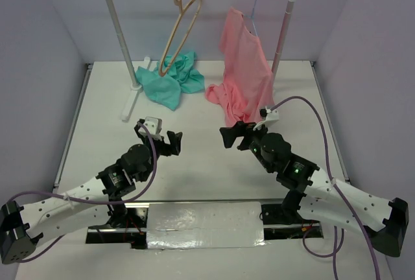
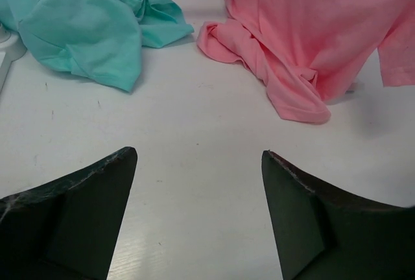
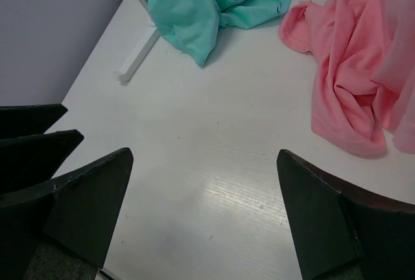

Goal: Place the t-shirt on the hanger
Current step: Move the T-shirt to the center of the board.

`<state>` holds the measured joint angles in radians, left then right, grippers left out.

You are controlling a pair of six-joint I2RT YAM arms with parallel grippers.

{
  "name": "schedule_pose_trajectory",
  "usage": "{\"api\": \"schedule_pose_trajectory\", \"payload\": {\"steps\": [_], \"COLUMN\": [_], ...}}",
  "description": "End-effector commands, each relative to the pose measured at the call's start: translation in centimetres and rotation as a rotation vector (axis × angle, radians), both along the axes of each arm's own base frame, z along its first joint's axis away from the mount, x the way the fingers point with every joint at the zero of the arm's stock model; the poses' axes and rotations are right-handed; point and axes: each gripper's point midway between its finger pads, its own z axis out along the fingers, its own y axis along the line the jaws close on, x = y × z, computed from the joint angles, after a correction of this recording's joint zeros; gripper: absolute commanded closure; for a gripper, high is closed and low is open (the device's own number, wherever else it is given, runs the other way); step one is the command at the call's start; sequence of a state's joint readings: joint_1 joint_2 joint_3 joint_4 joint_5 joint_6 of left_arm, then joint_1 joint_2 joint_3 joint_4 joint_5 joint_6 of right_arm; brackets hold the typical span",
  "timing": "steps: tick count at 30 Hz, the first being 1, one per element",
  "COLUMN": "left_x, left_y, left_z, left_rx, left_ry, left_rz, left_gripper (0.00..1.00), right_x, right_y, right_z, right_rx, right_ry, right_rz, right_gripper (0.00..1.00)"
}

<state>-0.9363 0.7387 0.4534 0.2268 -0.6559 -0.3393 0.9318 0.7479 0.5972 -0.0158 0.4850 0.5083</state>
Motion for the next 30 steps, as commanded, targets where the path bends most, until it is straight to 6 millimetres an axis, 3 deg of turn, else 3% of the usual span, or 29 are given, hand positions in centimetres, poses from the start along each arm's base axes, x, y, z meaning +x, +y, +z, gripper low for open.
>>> {"api": "schedule_pose_trajectory", "payload": {"steps": [1, 8, 9, 12, 14, 15, 21, 24, 27, 30], "left_x": [0.6, 5.5, 6.2, 7.3, 8.2, 9.1, 14.6, 17.1, 19.2, 22.4], "left_y": [-0.5, 1.6, 2.2, 4.2, 4.4, 5.7, 8.2, 9.1, 9.2, 9.5], "left_z": [2.4, -0.4, 0.3, -1.0, -1.9, -2.2, -5.0, -5.1, -5.2, -7.4], "left_rx": [-0.061, -0.05, -0.084, -0.104, -0.168, -0.185, -0.201, -0.306, -0.277, -0.254], "left_ry": [-0.065, 0.043, 0.01, -0.001, 0.025, 0.027, 0.151, 0.17, 0.157, 0.233], "left_rz": [0.0, 0.156, 0.18, 0.237, 0.217, 0.247, 0.292, 0.297, 0.3, 0.327], "left_gripper": [0.12, 0.2, 0.2, 0.17, 0.15, 0.14, 0.14, 0.14, 0.13, 0.13], "right_x": [-0.2, -1.0, -1.0, -1.1, -1.1, -1.0, -0.9, -0.9, -0.9, -1.0], "right_y": [-0.1, -1.9, -2.1, -2.6, -2.8, -2.9, -2.8, -3.0, -3.3, -3.4], "right_z": [3.6, 3.8, 3.7, 4.0, 4.0, 4.0, 3.7, 3.8, 3.9, 4.0], "right_rx": [0.093, 0.147, 0.137, 0.126, 0.118, 0.118, 0.107, 0.101, 0.106, 0.109], "right_ry": [-0.069, -0.131, -0.136, -0.148, -0.152, -0.152, -0.139, -0.139, -0.143, -0.148], "right_rz": [0.0, -0.019, -0.023, -0.03, -0.042, -0.045, -0.049, -0.055, -0.064, -0.068], "right_gripper": [0.0, 0.01, 0.0, 0.01, 0.01, 0.01, 0.01, 0.01, 0.01, 0.01]}}
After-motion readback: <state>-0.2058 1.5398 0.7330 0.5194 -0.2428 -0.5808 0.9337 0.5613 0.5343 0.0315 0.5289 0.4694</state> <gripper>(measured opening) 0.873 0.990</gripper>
